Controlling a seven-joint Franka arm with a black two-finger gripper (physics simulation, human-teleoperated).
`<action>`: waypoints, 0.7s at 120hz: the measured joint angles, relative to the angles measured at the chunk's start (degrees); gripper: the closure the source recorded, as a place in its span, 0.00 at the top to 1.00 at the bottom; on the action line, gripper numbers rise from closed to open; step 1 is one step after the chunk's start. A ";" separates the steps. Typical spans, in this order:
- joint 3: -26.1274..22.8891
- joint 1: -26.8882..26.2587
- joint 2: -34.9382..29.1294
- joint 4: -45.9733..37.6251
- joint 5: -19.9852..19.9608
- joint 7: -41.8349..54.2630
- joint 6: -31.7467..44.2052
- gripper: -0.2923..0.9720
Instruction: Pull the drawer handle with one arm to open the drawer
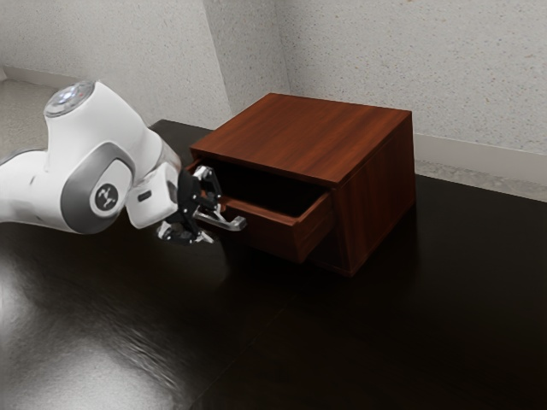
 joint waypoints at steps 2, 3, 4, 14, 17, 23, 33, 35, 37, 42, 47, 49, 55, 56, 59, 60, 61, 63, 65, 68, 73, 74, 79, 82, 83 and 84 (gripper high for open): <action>0.01 -0.02 -0.49 -0.50 0.00 -0.04 0.09 0.37; 0.01 -0.03 -0.73 -0.77 0.00 -0.07 0.13 0.37; 0.02 -0.02 -0.94 -1.00 0.00 -0.09 0.18 0.37; -0.01 -0.05 -4.00 -4.04 -0.01 -0.35 0.77 0.36; -0.03 -0.13 -5.17 -5.09 0.00 -0.45 0.93 0.36; -0.24 -0.40 -8.23 -7.52 0.05 -0.71 1.31 0.36; -5.47 0.86 -19.20 -7.26 0.46 -1.49 0.81 0.39; -6.67 1.36 -21.58 -6.52 0.54 -1.74 0.44 0.41; -7.59 1.76 -23.48 -5.76 0.61 -1.99 0.00 0.44; -8.94 2.35 -26.26 -3.16 0.72 -2.60 -1.53 0.50; -9.40 2.68 -27.14 0.32 0.61 -3.30 -3.58 0.55; -9.60 2.80 -26.62 2.71 0.66 -3.67 -4.80 0.57; -9.83 3.05 -21.74 13.40 0.77 -4.96 -10.26 0.61; -9.79 3.07 -20.67 15.32 0.78 -5.22 -11.33 0.62; -9.65 3.14 -16.43 22.16 0.80 -6.03 -15.03 0.64; -9.62 3.16 -15.15 24.13 0.80 -6.30 -16.24 0.64; -9.60 3.17 -13.33 26.48 0.79 -6.56 -17.52 0.65; -9.55 3.18 -10.18 30.34 0.77 -7.08 -19.97 0.66; -9.22 3.02 -6.87 33.99 0.73 -7.59 -22.42 0.66; -8.51 2.74 -2.73 38.17 0.68 -8.37 -25.89 0.68; -7.01 2.27 1.63 42.10 0.59 -9.61 -30.90 0.69; -6.78 2.18 2.20 42.58 0.59 -9.85 -31.80 0.70; -6.15 1.89 4.01 44.14 0.59 -10.98 -35.77 0.71; -6.01 1.76 4.61 44.64 0.60 -11.63 -37.78 0.72; -5.98 1.70 4.76 44.76 0.62 -11.84 -38.40 0.72; -5.95 1.65 4.88 44.87 0.63 -12.04 -38.99 0.72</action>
